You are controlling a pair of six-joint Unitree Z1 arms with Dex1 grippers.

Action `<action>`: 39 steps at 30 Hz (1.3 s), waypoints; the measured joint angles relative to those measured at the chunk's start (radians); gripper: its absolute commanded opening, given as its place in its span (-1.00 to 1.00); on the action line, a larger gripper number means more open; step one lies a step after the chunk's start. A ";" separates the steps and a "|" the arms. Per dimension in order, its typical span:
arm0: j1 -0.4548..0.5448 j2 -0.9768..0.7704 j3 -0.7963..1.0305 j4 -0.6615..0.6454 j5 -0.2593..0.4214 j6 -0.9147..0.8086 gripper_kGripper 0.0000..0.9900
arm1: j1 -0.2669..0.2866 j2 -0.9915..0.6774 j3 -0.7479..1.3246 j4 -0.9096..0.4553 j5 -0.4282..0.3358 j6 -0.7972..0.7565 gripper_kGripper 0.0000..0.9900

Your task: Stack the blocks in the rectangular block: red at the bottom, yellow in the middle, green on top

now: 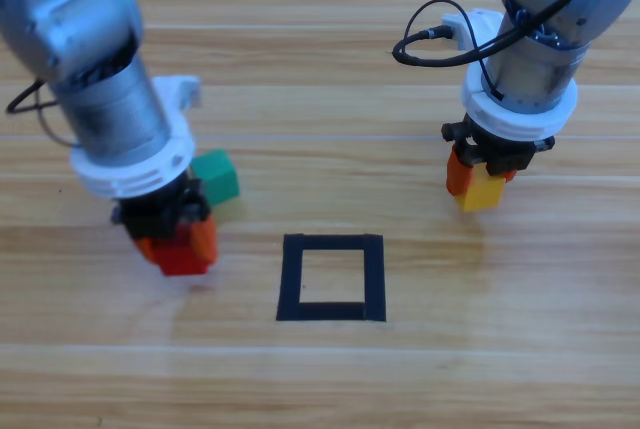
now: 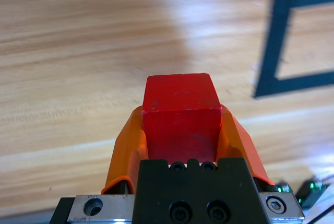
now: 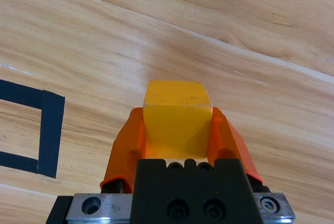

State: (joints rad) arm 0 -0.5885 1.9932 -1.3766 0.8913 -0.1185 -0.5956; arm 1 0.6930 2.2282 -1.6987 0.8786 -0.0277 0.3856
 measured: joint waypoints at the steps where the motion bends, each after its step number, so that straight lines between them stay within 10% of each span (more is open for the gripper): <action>1: -0.029 0.000 -0.048 0.042 0.019 0.002 -0.93 | 0.000 0.000 0.000 0.000 0.000 0.001 -1.00; 12: -0.265 0.191 -0.389 0.245 0.105 -0.060 -0.93 | -0.001 0.000 0.009 0.000 -0.017 0.001 -1.00; 39: -0.309 0.252 -0.489 0.245 0.170 -0.368 -0.92 | -0.001 -0.001 0.020 0.000 -0.028 0.001 -1.00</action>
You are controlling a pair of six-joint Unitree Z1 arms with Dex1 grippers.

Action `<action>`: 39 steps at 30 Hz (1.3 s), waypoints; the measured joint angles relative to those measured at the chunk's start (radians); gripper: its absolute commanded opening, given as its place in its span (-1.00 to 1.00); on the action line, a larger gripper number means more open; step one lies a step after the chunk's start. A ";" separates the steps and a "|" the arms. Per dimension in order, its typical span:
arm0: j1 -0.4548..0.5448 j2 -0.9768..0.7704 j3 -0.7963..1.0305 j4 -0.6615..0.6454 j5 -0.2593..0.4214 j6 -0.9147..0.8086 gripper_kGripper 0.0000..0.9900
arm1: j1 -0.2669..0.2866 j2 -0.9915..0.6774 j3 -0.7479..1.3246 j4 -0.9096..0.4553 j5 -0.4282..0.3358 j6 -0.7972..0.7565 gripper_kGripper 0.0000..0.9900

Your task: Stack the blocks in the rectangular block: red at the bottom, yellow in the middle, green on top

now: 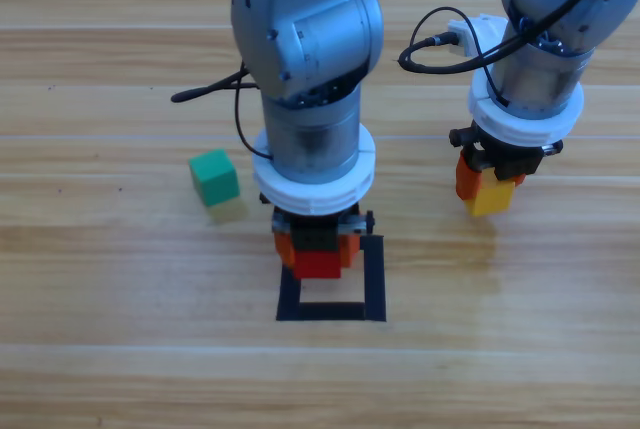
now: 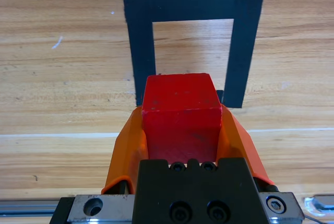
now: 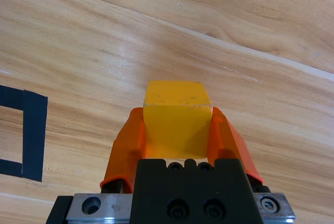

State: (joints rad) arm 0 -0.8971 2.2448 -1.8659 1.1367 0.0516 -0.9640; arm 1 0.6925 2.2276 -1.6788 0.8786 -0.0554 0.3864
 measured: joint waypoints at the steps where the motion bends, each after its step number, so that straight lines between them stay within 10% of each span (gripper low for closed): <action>1: -0.004 0.002 -0.005 0.000 0.000 -0.003 -0.92 | 0.000 0.000 0.000 0.000 0.000 0.000 -1.00; 39: -0.058 0.073 -0.039 -0.001 0.011 0.012 -0.92 | 0.000 -0.003 0.037 -0.017 -0.001 0.000 -1.00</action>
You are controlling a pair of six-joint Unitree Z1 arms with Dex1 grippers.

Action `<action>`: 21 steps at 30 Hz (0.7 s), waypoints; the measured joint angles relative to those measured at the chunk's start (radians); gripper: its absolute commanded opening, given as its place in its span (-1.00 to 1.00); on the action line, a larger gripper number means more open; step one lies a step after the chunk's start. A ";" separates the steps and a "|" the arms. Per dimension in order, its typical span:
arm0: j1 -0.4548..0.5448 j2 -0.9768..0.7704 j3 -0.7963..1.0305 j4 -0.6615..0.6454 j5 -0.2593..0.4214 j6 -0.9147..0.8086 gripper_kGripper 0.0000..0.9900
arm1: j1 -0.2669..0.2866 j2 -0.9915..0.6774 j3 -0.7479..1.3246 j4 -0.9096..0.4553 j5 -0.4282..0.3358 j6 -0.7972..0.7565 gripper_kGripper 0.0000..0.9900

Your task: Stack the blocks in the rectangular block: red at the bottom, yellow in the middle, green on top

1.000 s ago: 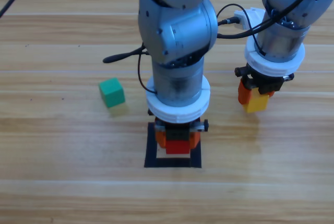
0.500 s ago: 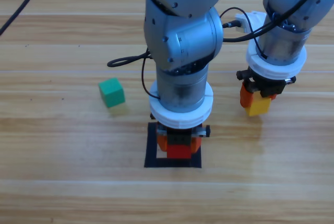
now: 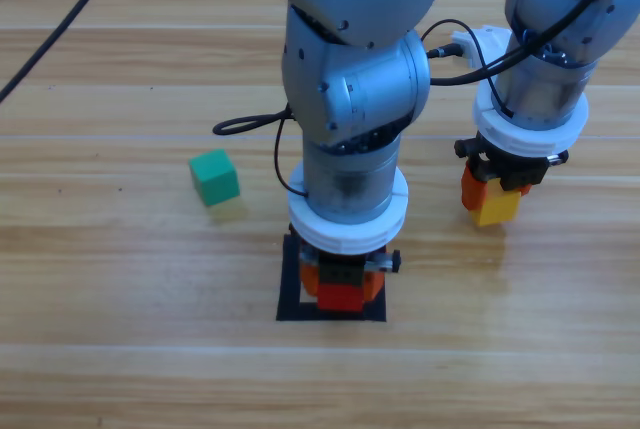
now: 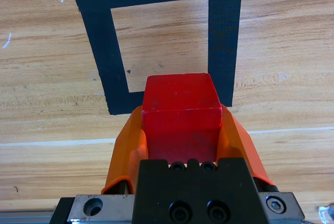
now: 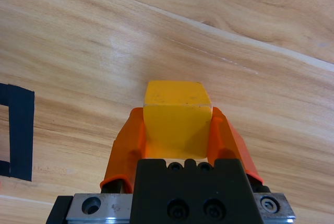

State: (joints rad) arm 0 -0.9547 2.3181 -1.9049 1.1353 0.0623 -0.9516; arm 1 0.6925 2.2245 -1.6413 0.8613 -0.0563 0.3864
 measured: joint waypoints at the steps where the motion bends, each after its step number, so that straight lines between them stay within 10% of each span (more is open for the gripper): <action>1: 0.000 0.000 0.000 0.000 0.000 0.000 -0.92 | 0.000 0.000 0.000 0.000 0.000 0.000 -1.00; 21: 0.031 0.001 0.000 -0.012 -0.014 -0.015 -0.92 | 0.000 0.000 0.002 0.000 0.000 0.000 -1.00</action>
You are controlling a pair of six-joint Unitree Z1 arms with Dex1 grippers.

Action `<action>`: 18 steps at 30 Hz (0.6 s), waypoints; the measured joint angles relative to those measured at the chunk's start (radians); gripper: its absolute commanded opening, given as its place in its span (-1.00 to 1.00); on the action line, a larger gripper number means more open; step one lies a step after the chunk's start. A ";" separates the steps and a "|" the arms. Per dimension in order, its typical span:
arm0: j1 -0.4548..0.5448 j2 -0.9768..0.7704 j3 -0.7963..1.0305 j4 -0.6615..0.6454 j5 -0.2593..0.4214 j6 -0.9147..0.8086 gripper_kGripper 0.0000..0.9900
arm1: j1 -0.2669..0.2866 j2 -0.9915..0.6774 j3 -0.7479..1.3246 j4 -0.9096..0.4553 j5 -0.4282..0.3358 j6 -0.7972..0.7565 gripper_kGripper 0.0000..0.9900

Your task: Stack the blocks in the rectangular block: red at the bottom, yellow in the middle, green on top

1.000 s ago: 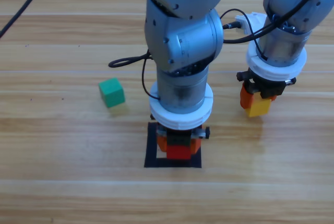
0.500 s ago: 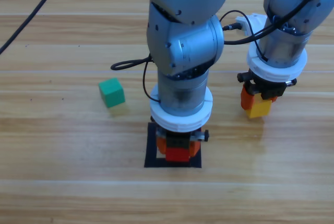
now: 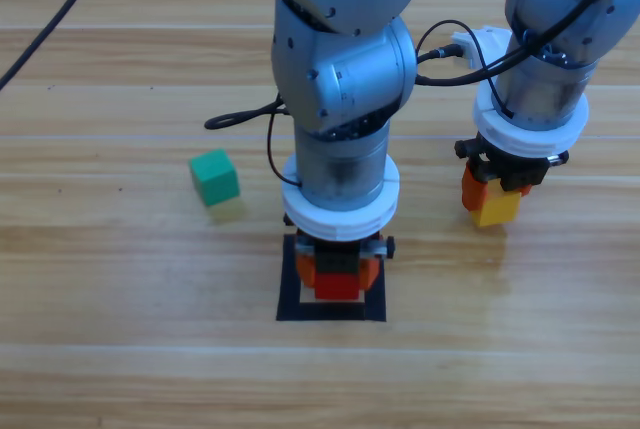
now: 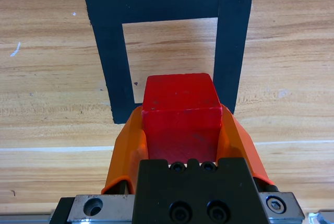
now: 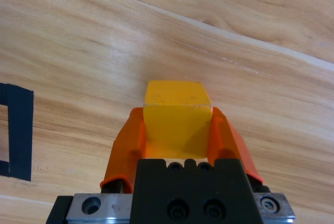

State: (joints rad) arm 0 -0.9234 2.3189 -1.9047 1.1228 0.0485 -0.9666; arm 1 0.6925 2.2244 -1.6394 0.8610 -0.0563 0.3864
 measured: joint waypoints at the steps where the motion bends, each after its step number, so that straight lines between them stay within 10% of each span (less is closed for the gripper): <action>1: 0.002 0.001 0.000 -0.001 0.000 0.000 -0.92 | 0.000 0.000 0.000 0.000 0.000 0.000 -1.00; 18: 0.004 0.024 0.000 -0.024 0.000 -0.033 -0.92 | 0.000 0.000 0.002 0.000 -0.001 0.000 -1.00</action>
State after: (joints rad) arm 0 -0.9190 2.3431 -1.9047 1.0985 0.0485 -0.9994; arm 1 0.6925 2.2243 -1.6377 0.8608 -0.0577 0.3864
